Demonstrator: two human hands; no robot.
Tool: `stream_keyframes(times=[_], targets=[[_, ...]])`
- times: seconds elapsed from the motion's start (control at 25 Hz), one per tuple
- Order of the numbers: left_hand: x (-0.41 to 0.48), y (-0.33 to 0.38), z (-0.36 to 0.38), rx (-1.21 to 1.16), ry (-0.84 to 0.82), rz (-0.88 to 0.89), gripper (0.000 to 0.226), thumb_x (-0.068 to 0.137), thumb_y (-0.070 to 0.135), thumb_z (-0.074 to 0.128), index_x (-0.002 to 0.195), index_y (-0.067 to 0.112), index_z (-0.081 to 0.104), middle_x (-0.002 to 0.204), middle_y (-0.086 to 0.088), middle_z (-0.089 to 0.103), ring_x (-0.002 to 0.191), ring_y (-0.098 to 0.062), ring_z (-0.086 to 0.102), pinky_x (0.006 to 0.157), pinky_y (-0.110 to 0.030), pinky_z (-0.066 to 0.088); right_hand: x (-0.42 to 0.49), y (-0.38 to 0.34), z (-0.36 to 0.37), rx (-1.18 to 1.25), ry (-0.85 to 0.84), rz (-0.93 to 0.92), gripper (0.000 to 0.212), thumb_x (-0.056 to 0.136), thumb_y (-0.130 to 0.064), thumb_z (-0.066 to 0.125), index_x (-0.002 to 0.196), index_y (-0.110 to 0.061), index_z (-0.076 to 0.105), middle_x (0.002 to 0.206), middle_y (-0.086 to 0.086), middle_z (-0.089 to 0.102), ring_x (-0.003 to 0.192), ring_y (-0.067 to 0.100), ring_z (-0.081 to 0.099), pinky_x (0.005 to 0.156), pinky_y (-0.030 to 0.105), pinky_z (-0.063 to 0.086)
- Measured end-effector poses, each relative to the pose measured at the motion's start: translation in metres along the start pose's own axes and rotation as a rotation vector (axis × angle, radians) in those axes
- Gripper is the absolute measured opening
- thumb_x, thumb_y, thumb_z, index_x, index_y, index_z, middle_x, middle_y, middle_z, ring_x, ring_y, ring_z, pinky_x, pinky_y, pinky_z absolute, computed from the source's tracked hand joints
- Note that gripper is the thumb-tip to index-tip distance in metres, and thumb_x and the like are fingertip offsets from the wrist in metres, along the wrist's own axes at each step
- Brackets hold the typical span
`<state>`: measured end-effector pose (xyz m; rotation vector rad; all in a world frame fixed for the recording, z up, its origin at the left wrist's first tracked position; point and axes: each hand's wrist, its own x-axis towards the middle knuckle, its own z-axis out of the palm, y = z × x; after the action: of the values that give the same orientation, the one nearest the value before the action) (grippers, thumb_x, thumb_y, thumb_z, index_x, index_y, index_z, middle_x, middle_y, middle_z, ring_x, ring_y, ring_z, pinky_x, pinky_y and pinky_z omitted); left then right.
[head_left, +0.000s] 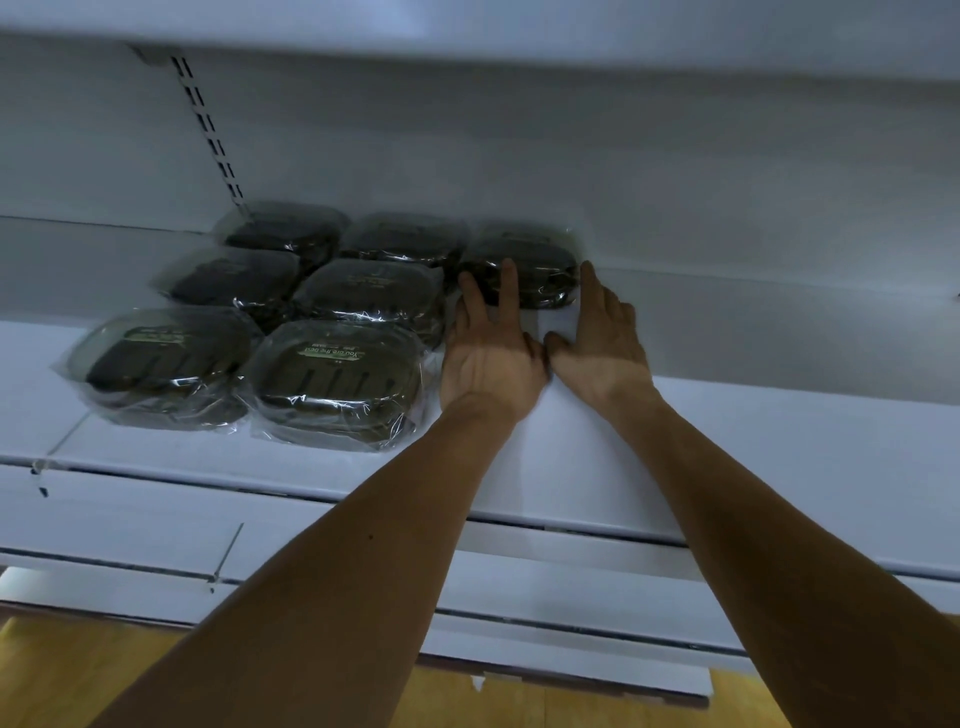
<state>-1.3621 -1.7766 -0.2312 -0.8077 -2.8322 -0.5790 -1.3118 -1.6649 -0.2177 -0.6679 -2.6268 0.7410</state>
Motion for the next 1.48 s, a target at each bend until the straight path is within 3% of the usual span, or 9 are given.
stream_keyframes(times=[0.16, 0.32, 0.44, 0.6, 0.76, 1.04, 1.36, 1.48], targets=[[-0.012, 0.003, -0.009, 0.054, -0.028, 0.039, 0.082, 0.096, 0.035, 0.046, 0.158, 0.012, -0.002, 0.163, -0.024, 0.001, 0.150, -0.036, 0.012, 0.119, -0.035, 0.018, -0.035, 0.006, -0.007, -0.031, -0.013, -0.058, 0.080, 0.091, -0.020, 0.060, 0.156, -0.014, 0.014, 0.159, 0.008, 0.023, 0.142, 0.029, 0.022, 0.113, 0.035, 0.027], [-0.042, 0.007, -0.026, 0.052, -0.017, 0.081, 0.071, 0.098, 0.022, 0.045, 0.158, 0.013, 0.007, 0.164, -0.015, 0.009, 0.147, -0.030, 0.023, 0.115, -0.037, 0.031, -0.069, 0.010, -0.015, -0.058, -0.068, -0.061, 0.072, 0.096, -0.026, 0.056, 0.156, -0.014, 0.019, 0.162, 0.006, 0.019, 0.148, 0.023, 0.015, 0.117, 0.027, 0.016], [-0.075, 0.007, -0.043, 0.106, -0.076, 0.131, 0.072, 0.099, 0.020, 0.049, 0.158, 0.015, 0.007, 0.165, -0.013, 0.008, 0.151, -0.028, 0.014, 0.119, -0.039, 0.024, -0.098, 0.005, -0.023, -0.090, -0.098, -0.081, 0.066, 0.098, -0.031, 0.054, 0.154, -0.017, 0.023, 0.162, 0.002, 0.021, 0.148, 0.018, 0.016, 0.114, 0.021, 0.013], [-0.114, -0.002, -0.059, 0.178, -0.144, 0.275, 0.083, 0.099, 0.017, 0.055, 0.158, 0.019, -0.004, 0.166, -0.010, -0.005, 0.153, -0.026, -0.001, 0.122, -0.036, 0.008, -0.135, -0.005, -0.033, -0.121, -0.170, -0.048, 0.064, 0.099, -0.039, 0.051, 0.154, -0.018, 0.024, 0.162, 0.003, 0.019, 0.149, 0.019, 0.015, 0.117, 0.026, 0.015], [-0.141, -0.018, -0.089, 0.076, -0.118, 0.287, 0.069, 0.104, 0.036, 0.044, 0.158, 0.025, 0.004, 0.167, -0.003, -0.002, 0.153, -0.023, 0.001, 0.121, -0.035, 0.009, -0.163, -0.017, -0.056, -0.181, -0.297, 0.002, 0.072, 0.099, -0.047, 0.046, 0.156, -0.017, 0.014, 0.163, 0.003, 0.015, 0.149, 0.022, 0.017, 0.119, 0.034, 0.018], [-0.161, -0.025, -0.155, -0.022, -0.031, 0.412, 0.065, 0.103, 0.039, 0.044, 0.158, 0.021, 0.015, 0.166, -0.004, 0.011, 0.153, -0.022, 0.009, 0.122, -0.039, 0.017, -0.200, -0.055, -0.107, -0.254, -0.202, -0.067, 0.071, 0.100, -0.046, 0.045, 0.157, -0.016, 0.014, 0.163, 0.002, 0.017, 0.149, 0.018, 0.018, 0.119, 0.030, 0.017], [-0.175, -0.006, -0.216, -0.071, 0.023, 0.565, 0.067, 0.103, 0.045, 0.039, 0.159, 0.020, 0.011, 0.166, -0.003, 0.006, 0.153, -0.017, 0.001, 0.124, -0.035, 0.009, -0.233, -0.111, -0.181, -0.368, -0.045, -0.217, 0.070, 0.100, -0.049, 0.043, 0.157, -0.020, 0.014, 0.163, -0.002, 0.017, 0.149, 0.015, 0.016, 0.120, 0.030, 0.018], [-0.179, 0.003, -0.241, -0.094, 0.093, 0.621, 0.065, 0.102, 0.045, 0.043, 0.157, 0.018, 0.022, 0.164, -0.002, 0.019, 0.151, -0.017, 0.013, 0.122, -0.031, 0.014, -0.244, -0.128, -0.205, -0.387, 0.016, -0.249, 0.071, 0.099, -0.050, 0.043, 0.157, -0.021, 0.016, 0.163, -0.003, 0.018, 0.149, 0.013, 0.016, 0.120, 0.030, 0.017]])
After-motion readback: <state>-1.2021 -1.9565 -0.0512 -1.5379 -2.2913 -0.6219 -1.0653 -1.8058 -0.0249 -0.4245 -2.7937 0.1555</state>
